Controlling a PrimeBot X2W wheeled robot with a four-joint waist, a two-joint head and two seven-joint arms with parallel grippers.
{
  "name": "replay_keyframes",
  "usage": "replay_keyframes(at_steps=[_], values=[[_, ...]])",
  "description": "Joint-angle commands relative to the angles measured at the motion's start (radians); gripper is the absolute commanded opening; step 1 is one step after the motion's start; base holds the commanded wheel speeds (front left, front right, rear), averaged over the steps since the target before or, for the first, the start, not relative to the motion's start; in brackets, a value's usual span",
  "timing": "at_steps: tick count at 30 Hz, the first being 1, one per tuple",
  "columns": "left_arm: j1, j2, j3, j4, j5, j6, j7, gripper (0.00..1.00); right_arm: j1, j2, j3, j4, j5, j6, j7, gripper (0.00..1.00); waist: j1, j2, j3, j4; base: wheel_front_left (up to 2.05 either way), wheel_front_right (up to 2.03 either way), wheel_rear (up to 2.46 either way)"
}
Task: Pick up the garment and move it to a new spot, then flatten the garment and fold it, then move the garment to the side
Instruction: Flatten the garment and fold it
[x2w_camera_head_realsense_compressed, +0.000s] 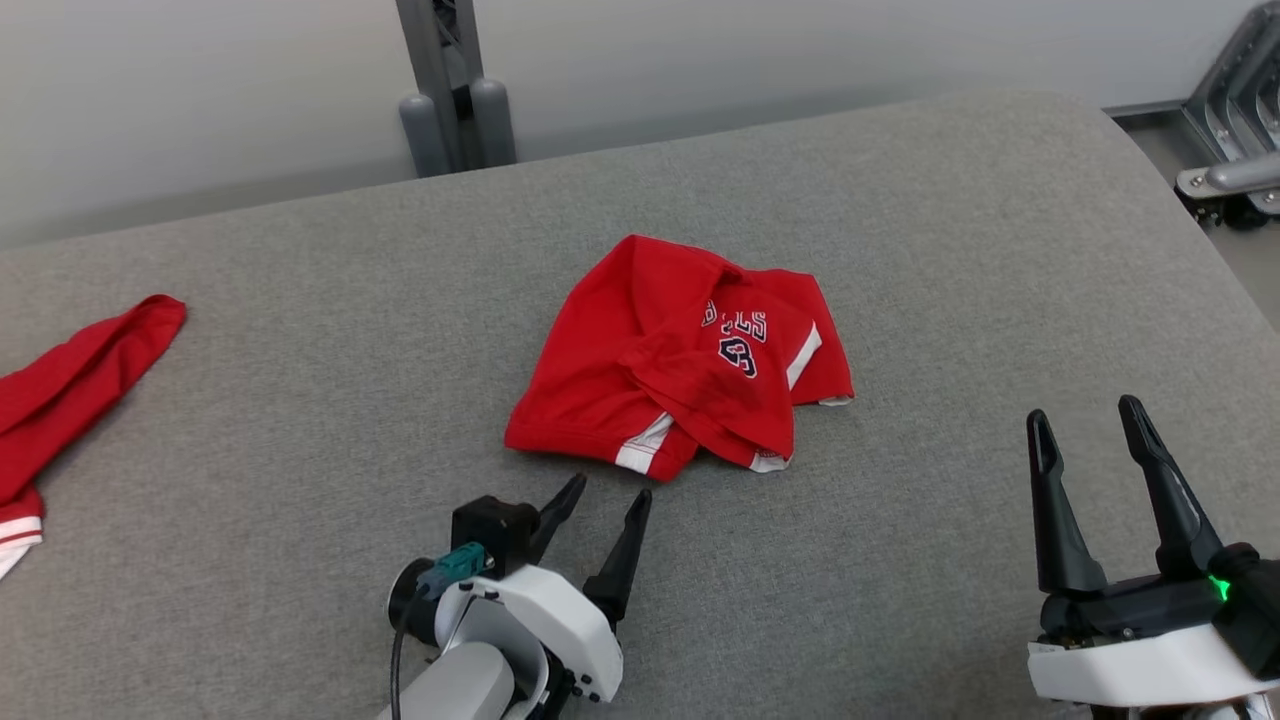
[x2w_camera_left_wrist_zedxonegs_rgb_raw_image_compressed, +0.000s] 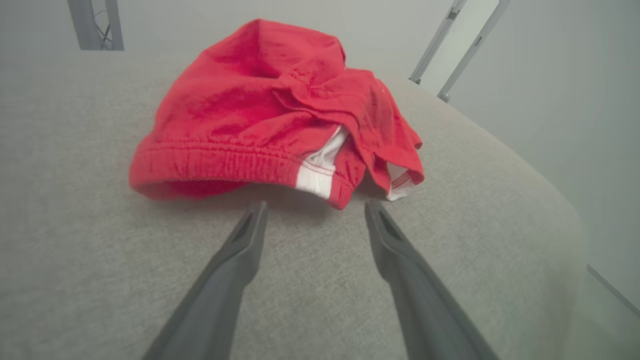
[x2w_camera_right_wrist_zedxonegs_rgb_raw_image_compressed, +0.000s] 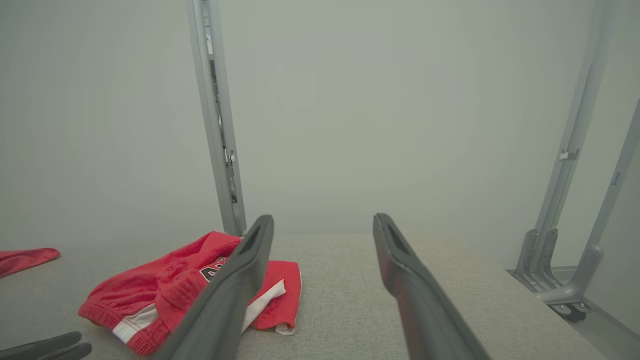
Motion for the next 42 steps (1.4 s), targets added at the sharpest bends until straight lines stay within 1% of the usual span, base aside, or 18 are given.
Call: replay_keyframes(at_steps=[1, 7, 10, 13, 14, 16, 20, 25, 28, 31, 33, 36, 37, 38, 42], values=[[-0.031, 0.006, -0.006, 0.011, -0.007, 0.007, -0.001, 1.0, -0.016, -0.004, -0.001, -0.007, 0.005, 0.0, -0.002, 1.0, 0.0, 0.0, 0.035, -0.028, 0.0, 0.0, 0.0], [-0.101, 0.006, -0.049, 0.073, -0.064, 0.049, -0.001, 1.0, -0.042, -0.004, 0.004, -0.008, 0.008, 0.0, -0.002, 1.0, 0.0, 0.0, 0.068, -0.057, 0.0, 0.0, 0.0], [-0.12, 0.006, -0.063, 0.071, -0.103, 0.04, -0.001, 1.0, -0.047, -0.004, 0.007, -0.01, 0.01, 0.0, -0.002, 1.0, 0.0, 0.0, 0.076, -0.067, 0.0, 0.0, 0.0], [-0.129, 0.006, -0.075, 0.05, -0.115, 0.049, -0.001, 1.0, -0.049, -0.004, 0.005, -0.012, 0.006, 0.0, -0.002, 1.0, 0.0, 0.0, 0.078, -0.072, 0.0, 0.0, 0.0], [-0.136, 0.006, -0.072, 0.033, -0.1, 0.057, -0.001, 0.53, -0.05, -0.004, 0.005, -0.011, 0.002, 0.0, -0.002, 1.0, 0.0, 0.0, 0.079, -0.074, 0.0, 0.0, 0.0], [-0.134, 0.006, -0.064, 0.016, -0.087, 0.063, -0.001, 0.0, -0.051, -0.004, 0.008, -0.01, -0.001, 0.0, -0.002, 1.0, 0.0, 0.0, 0.078, -0.076, 0.0, 0.0, 0.0], [-0.117, 0.006, -0.045, -0.013, -0.046, 0.072, -0.001, 0.0, -0.045, -0.004, 0.012, -0.005, -0.004, 0.0, -0.002, 1.0, 0.0, 0.0, 0.069, -0.081, 0.0, 0.0, 0.0], [-0.088, 0.005, -0.007, -0.067, -0.005, 0.059, -0.001, 0.0, -0.026, -0.004, 0.015, 0.0, -0.004, 0.0, -0.002, 1.0, 0.0, 0.0, 0.046, -0.08, 0.0, 0.0, 0.0], [-0.081, 0.005, 0.021, -0.122, 0.01, 0.038, -0.001, 0.0, -0.019, -0.004, 0.014, 0.004, -0.004, 0.0, -0.002, 1.0, 0.0, 0.0, 0.026, -0.081, 0.0, 0.0, 0.0], [-0.127, 0.006, 0.019, -0.162, 0.018, 0.016, 0.007, 0.0, -0.013, -0.004, 0.017, 0.008, -0.005, 0.0, -0.002, 1.0, 0.0, 0.0, 0.005, -0.082, 0.0, 0.0, 0.0], [-0.184, 0.024, 0.009, -0.185, 0.043, 0.01, 0.034, 0.0, -0.008, -0.004, 0.019, 0.009, -0.003, 0.0, -0.002, 1.0, 0.0, 0.0, -0.009, -0.084, 0.0, 0.0, 0.0], [-0.263, 0.032, 0.002, -0.214, 0.067, 0.018, 0.082, 0.0, 0.001, -0.004, 0.025, 0.017, 0.0, 0.0, -0.002, 1.0, 0.0, 0.0, -0.035, -0.094, 0.0, 0.0, 0.0], [-0.283, 0.031, 0.002, -0.219, 0.065, 0.02, 0.104, 0.0, 0.003, -0.004, 0.028, 0.019, 0.002, 0.0, -0.002, 1.0, 0.0, 0.0, -0.043, -0.101, 0.0, 0.0, 0.0], [-0.283, 0.031, 0.002, -0.219, 0.065, 0.02, 0.104, 0.0, 0.003, -0.004, 0.028, 0.019, 0.002, 0.0, -0.002, 1.0, 0.0, 0.0, -0.043, -0.101, 0.0, 0.0, 0.0], [-0.319, 0.02, -0.035, -0.189, 0.019, -0.002, 0.224, 0.0, 0.009, -0.004, 0.032, 0.02, 0.01, 0.0, -0.002, 1.0, 0.0, 0.0, -0.059, -0.128, 0.0, 0.0, 0.0]])
